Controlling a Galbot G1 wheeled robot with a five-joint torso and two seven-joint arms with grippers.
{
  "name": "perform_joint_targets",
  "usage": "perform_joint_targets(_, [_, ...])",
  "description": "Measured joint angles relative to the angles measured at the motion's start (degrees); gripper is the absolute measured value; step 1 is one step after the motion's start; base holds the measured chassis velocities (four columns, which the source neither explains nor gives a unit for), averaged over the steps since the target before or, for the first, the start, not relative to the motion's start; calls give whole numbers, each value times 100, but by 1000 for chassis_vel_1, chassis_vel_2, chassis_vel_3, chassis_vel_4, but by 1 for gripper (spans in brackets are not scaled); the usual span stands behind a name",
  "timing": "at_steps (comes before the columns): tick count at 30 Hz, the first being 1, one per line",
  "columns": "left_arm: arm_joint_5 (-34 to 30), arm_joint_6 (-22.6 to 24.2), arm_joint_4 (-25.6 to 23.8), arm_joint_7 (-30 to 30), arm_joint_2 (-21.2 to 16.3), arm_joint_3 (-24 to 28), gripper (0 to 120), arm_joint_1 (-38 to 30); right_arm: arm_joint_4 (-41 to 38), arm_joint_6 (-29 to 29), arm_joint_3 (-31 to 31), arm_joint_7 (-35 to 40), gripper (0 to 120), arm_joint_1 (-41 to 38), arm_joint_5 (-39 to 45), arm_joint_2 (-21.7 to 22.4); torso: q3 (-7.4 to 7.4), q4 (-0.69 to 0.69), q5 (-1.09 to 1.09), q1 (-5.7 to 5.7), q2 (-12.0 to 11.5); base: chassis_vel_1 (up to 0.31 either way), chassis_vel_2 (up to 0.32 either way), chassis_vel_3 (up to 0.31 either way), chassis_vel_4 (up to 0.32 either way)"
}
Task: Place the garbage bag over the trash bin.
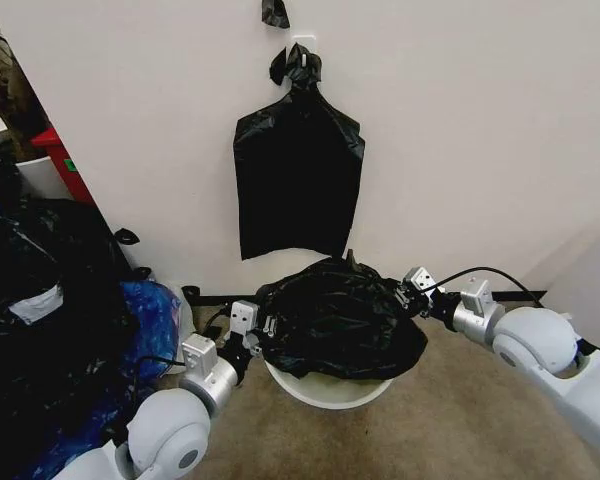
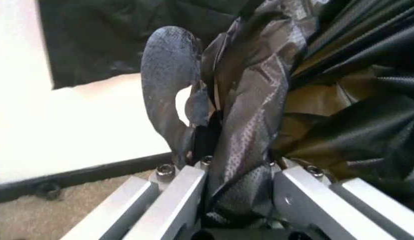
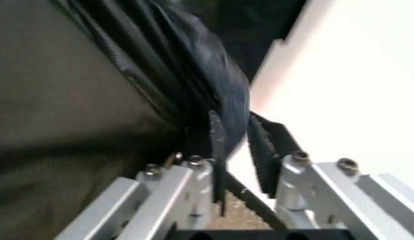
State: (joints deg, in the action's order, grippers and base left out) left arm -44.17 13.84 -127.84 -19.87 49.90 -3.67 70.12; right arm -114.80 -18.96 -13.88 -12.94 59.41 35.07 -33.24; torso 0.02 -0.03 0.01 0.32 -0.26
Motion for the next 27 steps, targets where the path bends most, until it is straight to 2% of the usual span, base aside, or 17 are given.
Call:
perform_joint_targets(2, [-155, 27, 87, -189, 75, -41, 0, -25, -147, -37, -121, 476, 23, 104, 326, 78, 0, -1, -2, 0, 0, 0, 0, 0, 0])
perform_joint_targets(3, [-155, 27, 87, -189, 75, -41, 0, -25, -147, -37, -121, 476, 23, 104, 326, 78, 0, -1, -2, 0, 0, 0, 0, 0, 0])
perform_joint_targets(6, [-354, 76, 120, -461, 191, -58, 0, -44, -364, -63, -185, 1146, 36, 140, 726, 85, 0, 0, -1, 0, 0, 0, 0, 0, 0])
perform_joint_targets(10, [-484, 164, 158, -706, 241, -96, 0, -87, -724, -239, -217, 1865, 53, 147, 1190, -103, 0, 0, 0, 0, 0, 0, 0, 0, 0])
perform_joint_targets(12, [-528, 183, 157, -751, 240, -121, 0, -84, -791, -268, -223, 1987, 56, 155, 1295, -134, 0, 0, 0, 0, 0, 0, 0, 0, 0])
perform_joint_targets(16, [-731, 208, 117, -1007, 240, -210, 0, -35, -1028, -329, -287, 2403, 72, 195, 1634, -252, 0, 0, 0, 0, 0, 0, 0, 0, 0])
perform_joint_targets(18, [-773, 147, 109, -1243, 285, -225, 0, -1, -1323, -408, -319, 3033, 82, 197, 2025, -367, 0, 0, 0, 0, 0, 0, 0, 0, 0])
perform_joint_targets(19, [-773, 147, 109, -1243, 285, -225, 0, -1, -1323, -408, -319, 3033, 82, 197, 2025, -367, 0, 0, 0, 0, 0, 0, 0, 0, 0])
perform_joint_targets(21, [-769, 24, 139, -1524, 340, -220, 0, -17, -1852, -500, -294, 3868, 91, 193, 2744, -505, 0, 0, -2, 0, 0, 0, 0, 0, 0])
perform_joint_targets(22, [-759, 3, 156, -1571, 348, -213, 0, -27, -1955, -493, -274, 4039, 93, 192, 2942, -538, 0, 0, -3, 0, 0, 0, 0, 0, 0])
perform_joint_targets(24, [-519, -187, 323, -1696, 374, -143, 0, -93, -2560, -150, -84, 5292, 99, 174, 4438, -824, 0, 0, -3, 0, 0, 0, 0, 0, 0])
perform_joint_targets(25, [-519, -187, 323, -1696, 374, -143, 0, -93, -2560, -150, -84, 5292, 99, 174, 4438, -824, 0, 0, -3, 0, 0, 0, 0, 0, 0])
perform_joint_targets(27, [-305, -357, 426, -1685, 363, -108, 0, -123, -2839, 284, 16, 5947, 100, 203, 5452, -1138, -1, 0, -2, 0, 0, 0, 0, 0, 0])
